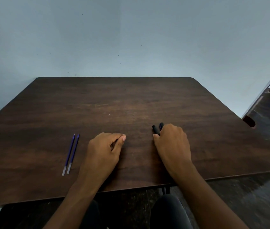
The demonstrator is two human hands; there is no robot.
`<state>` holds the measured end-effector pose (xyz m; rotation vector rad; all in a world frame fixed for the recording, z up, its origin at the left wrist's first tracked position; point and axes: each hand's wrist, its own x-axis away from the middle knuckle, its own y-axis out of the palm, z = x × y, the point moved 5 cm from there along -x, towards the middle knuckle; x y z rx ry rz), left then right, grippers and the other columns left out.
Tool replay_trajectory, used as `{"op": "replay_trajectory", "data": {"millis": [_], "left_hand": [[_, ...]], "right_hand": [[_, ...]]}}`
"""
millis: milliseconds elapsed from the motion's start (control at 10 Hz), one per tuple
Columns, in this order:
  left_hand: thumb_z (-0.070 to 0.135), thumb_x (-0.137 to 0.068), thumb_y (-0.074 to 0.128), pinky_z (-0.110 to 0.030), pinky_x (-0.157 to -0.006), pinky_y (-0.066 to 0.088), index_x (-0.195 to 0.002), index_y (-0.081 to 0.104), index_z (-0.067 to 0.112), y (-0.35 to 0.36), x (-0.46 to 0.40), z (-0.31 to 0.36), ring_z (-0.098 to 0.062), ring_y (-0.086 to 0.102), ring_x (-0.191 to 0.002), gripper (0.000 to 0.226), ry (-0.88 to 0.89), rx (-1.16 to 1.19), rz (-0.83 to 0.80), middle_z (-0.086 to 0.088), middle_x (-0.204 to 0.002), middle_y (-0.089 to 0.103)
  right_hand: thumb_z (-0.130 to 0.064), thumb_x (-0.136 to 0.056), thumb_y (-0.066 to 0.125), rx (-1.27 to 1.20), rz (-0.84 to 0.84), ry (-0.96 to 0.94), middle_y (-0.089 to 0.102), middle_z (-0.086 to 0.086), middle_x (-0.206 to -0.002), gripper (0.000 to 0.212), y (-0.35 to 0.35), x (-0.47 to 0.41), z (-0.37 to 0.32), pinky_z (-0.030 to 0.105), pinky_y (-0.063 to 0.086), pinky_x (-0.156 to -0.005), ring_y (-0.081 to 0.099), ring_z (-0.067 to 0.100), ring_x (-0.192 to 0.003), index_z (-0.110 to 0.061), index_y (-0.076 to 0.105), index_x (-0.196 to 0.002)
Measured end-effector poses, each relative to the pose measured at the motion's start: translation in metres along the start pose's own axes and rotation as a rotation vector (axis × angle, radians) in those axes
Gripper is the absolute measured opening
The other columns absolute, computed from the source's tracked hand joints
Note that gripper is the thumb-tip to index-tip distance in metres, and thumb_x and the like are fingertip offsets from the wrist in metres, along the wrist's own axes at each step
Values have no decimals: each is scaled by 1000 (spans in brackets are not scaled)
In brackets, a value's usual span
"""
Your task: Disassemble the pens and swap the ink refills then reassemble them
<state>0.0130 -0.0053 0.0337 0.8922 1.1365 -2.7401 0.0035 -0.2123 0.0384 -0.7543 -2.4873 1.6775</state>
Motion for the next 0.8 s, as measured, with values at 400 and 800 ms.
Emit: {"op": "replay_trajectory", "data": {"millis": [400, 800], "left_hand": [[26, -94, 66, -37, -73, 53, -89, 77, 19, -2, 1, 2, -14, 64, -74, 14, 2, 9, -9, 4, -76, 72], [27, -94, 65, -30, -85, 49, -101, 77, 20, 1, 0, 1, -8, 64, -85, 16, -31, 1, -22, 8, -91, 75]], "right_hand": [[-31, -94, 69, 25, 45, -58, 67, 8, -105, 25, 0, 5, -4, 29, 42, -66, 62, 23, -96, -11, 62, -108], [-40, -96, 65, -32, 46, -121, 66, 6, -105, 31, 0, 4, -7, 29, 53, -72, 62, 18, -95, -11, 66, -108]]}}
